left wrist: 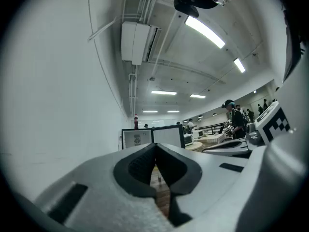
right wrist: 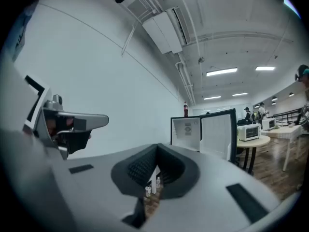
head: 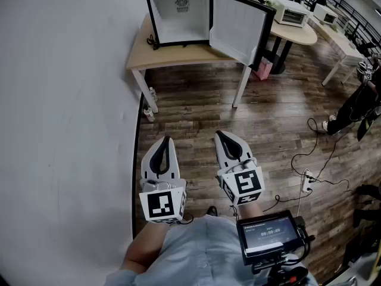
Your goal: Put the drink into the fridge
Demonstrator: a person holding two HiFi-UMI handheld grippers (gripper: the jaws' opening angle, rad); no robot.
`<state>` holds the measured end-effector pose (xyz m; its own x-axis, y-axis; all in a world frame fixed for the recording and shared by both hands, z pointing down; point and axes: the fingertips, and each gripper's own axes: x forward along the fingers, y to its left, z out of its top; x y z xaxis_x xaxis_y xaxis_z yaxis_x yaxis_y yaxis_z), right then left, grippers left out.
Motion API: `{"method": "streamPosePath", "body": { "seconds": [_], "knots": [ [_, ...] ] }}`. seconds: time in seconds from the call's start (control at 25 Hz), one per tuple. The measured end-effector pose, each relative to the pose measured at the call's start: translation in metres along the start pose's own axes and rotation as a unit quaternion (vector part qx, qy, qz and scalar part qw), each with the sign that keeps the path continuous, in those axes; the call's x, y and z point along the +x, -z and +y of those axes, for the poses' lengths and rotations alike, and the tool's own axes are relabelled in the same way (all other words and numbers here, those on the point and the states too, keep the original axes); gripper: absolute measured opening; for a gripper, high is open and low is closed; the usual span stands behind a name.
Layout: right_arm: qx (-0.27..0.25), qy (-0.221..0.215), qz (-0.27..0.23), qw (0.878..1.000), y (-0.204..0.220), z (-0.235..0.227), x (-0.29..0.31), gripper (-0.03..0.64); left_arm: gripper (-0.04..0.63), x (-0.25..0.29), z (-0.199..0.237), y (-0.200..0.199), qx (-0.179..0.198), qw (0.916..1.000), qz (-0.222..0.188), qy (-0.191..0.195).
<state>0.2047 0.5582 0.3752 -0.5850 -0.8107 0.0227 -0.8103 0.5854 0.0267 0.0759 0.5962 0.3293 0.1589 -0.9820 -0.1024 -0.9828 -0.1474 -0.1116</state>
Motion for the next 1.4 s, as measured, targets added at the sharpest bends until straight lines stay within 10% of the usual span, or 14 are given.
{"method": "streamPosePath", "body": {
  "seconds": [0.56,0.64,0.76,1.4],
  "knots": [
    [0.001,-0.014,0.007,1.0,0.016,-0.026,-0.013,0.005,0.008,0.004,-0.029,0.012,-0.006,0.9998,0.009,-0.015],
    [0.004,-0.022,0.011,1.0,0.02,-0.026,-0.008,0.194,0.008,0.007,-0.026,0.017,-0.005,0.9997,0.016,-0.019],
    [-0.001,-0.024,0.013,1.0,0.023,-0.03,0.006,0.229,0.008,0.019,-0.018,0.024,-0.006,0.9995,0.021,-0.023],
    [-0.002,0.021,0.007,1.0,0.01,-0.096,0.226,0.242,0.008,0.214,0.13,0.059,-0.003,0.9997,0.013,-0.021]
  ]
}}
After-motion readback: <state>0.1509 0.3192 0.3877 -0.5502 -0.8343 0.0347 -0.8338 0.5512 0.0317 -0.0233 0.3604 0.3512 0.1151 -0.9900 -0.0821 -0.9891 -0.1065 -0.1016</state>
